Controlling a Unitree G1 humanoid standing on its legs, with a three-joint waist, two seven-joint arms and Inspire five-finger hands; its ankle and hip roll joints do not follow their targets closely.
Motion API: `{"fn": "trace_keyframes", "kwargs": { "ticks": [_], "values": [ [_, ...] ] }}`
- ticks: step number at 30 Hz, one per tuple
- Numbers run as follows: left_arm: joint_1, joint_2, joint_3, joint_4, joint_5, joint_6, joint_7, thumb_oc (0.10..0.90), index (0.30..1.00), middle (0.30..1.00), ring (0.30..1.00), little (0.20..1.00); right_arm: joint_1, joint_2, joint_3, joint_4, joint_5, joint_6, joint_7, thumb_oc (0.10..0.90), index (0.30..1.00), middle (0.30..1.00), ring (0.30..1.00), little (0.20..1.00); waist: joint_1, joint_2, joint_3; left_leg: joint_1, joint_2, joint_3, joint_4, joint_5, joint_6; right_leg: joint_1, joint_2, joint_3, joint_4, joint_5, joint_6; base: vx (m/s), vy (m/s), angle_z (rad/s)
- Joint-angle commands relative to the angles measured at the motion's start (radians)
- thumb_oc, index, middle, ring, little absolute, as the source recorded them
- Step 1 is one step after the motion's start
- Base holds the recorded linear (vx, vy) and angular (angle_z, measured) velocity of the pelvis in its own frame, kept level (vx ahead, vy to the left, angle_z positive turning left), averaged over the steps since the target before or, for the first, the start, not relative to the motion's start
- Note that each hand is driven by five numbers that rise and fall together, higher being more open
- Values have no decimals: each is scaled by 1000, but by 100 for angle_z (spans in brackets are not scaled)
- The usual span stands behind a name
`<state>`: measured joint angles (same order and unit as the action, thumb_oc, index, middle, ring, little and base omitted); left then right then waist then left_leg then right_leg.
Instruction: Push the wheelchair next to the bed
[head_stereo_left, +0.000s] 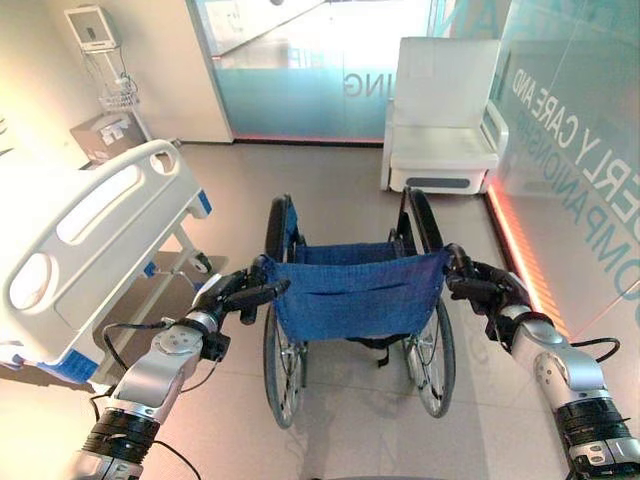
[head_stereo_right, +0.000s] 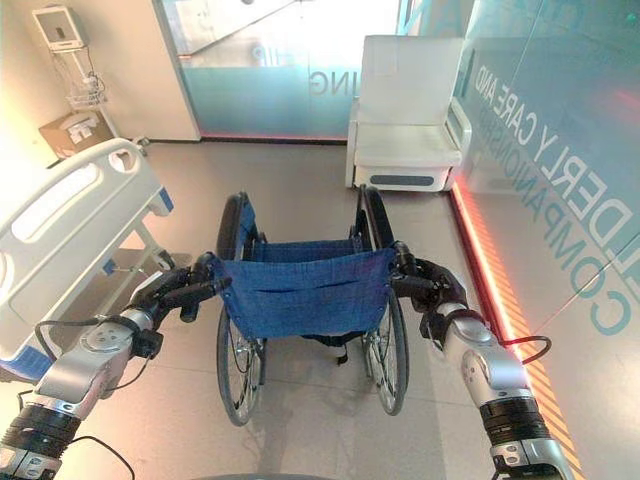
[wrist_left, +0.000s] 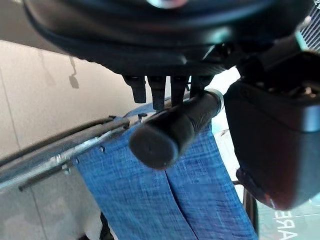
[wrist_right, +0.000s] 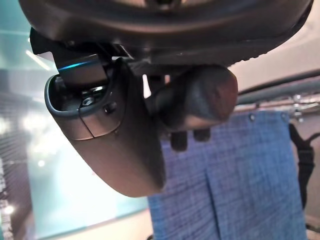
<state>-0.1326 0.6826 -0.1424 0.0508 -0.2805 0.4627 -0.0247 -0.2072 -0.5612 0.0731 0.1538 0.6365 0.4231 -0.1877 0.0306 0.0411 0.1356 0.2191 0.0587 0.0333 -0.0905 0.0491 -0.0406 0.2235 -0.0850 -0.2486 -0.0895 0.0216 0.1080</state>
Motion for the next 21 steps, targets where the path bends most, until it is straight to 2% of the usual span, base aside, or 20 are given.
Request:
{"fn": "trace_keyframes", "kwargs": {
  "ticks": [1,10,21],
  "values": [
    [-163,-1,-80,-33,-12,-148,-128,400,300,300,300,300,-82,38,109,-106,29,-57,96,400,300,300,300,300,2,-29,-53,-20,-36,40,3,-11,2,2,41,-12,2,2,-24,0,0,0],
    [-175,21,-90,-49,-54,-143,-136,400,300,300,300,300,-84,25,112,-112,43,-54,96,400,300,300,300,300,0,-28,-57,-15,-40,39,3,-15,5,2,38,-8,2,4,-20,4,3,-3],
    [-154,-10,-75,-59,-63,-137,-113,400,300,300,300,300,-84,30,104,-114,48,-43,92,400,300,300,300,300,1,-31,-63,-13,-45,40,3,-23,9,0,34,-8,2,4,-15,5,8,-3]
  ]
}}
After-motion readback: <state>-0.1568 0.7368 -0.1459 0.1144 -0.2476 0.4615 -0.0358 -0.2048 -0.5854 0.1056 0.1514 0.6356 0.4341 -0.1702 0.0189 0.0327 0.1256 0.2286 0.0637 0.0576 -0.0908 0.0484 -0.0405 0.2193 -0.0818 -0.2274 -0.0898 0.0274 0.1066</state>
